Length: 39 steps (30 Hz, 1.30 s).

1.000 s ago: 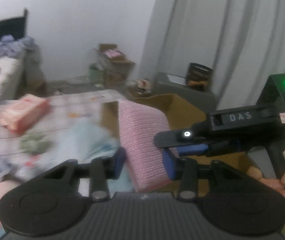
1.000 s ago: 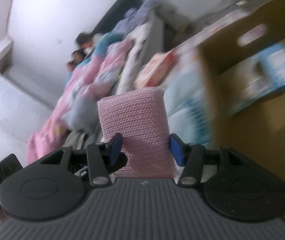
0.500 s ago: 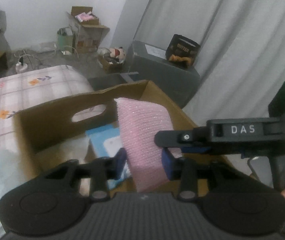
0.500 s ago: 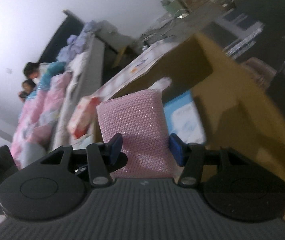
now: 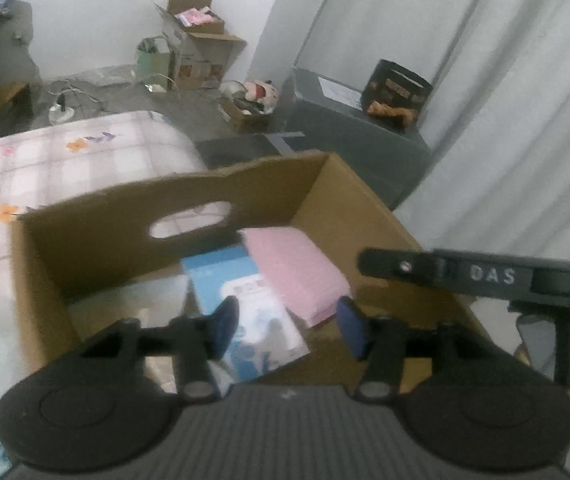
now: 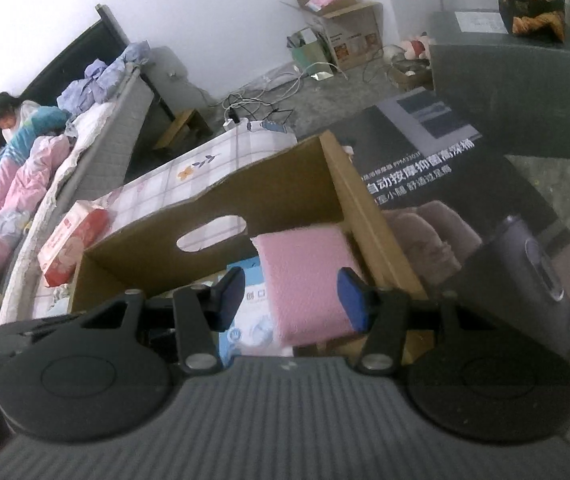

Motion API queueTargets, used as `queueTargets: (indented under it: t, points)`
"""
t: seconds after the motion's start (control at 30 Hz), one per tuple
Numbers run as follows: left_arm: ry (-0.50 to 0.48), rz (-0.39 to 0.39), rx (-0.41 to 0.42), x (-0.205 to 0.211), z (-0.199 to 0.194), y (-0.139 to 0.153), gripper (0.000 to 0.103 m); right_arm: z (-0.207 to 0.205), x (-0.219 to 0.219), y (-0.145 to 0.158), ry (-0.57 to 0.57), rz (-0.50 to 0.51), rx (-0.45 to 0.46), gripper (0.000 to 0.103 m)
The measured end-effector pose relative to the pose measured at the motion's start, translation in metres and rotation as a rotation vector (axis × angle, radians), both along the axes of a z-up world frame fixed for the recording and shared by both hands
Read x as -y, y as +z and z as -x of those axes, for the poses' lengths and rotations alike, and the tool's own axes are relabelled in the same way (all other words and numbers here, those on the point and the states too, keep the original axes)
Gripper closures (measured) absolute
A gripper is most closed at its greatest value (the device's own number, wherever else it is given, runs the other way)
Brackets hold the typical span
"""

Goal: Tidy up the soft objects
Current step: 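Lower the pink pad into the cardboard box and open both grippers, then move both grippers back to the white package with blue dots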

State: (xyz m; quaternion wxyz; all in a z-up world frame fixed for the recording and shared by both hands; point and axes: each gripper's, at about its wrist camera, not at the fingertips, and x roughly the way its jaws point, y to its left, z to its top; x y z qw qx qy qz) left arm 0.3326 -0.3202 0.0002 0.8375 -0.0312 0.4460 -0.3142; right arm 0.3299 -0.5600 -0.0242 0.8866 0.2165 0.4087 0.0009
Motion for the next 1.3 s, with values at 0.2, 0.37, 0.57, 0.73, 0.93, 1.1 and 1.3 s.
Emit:
queueTargets:
  t: [0.2, 0.37, 0.57, 0.73, 0.93, 1.1, 1.3]
  points:
    - [0.034, 0.011, 0.034, -0.036, 0.019, 0.032, 0.039, 0.030, 0.002, 0.018, -0.010, -0.035, 0.023, 0.051]
    - [0.065, 0.011, 0.066, -0.084, 0.045, 0.060, 0.030, 0.039, -0.007, 0.029, 0.001, -0.065, 0.039, 0.051]
    - [0.160, 0.014, 0.125, -0.166, 0.089, 0.085, 0.018, 0.033, -0.019, 0.023, 0.010, -0.182, 0.007, 0.052]
    - [0.317, -0.010, 0.171, -0.245, 0.134, 0.089, 0.014, 0.053, -0.050, 0.029, 0.079, -0.256, 0.037, 0.052]
    - [0.488, -0.041, 0.221, -0.319, 0.181, 0.084, 0.011, 0.093, -0.103, 0.047, 0.202, -0.327, 0.086, 0.052]
    - [0.544, -0.021, 0.221, -0.351, 0.206, 0.068, 0.011, 0.111, -0.154, 0.060, 0.301, -0.357, 0.100, 0.052]
    - [0.566, -0.047, 0.235, -0.367, 0.223, 0.049, 0.011, 0.115, -0.212, 0.062, 0.399, -0.398, 0.073, 0.052]
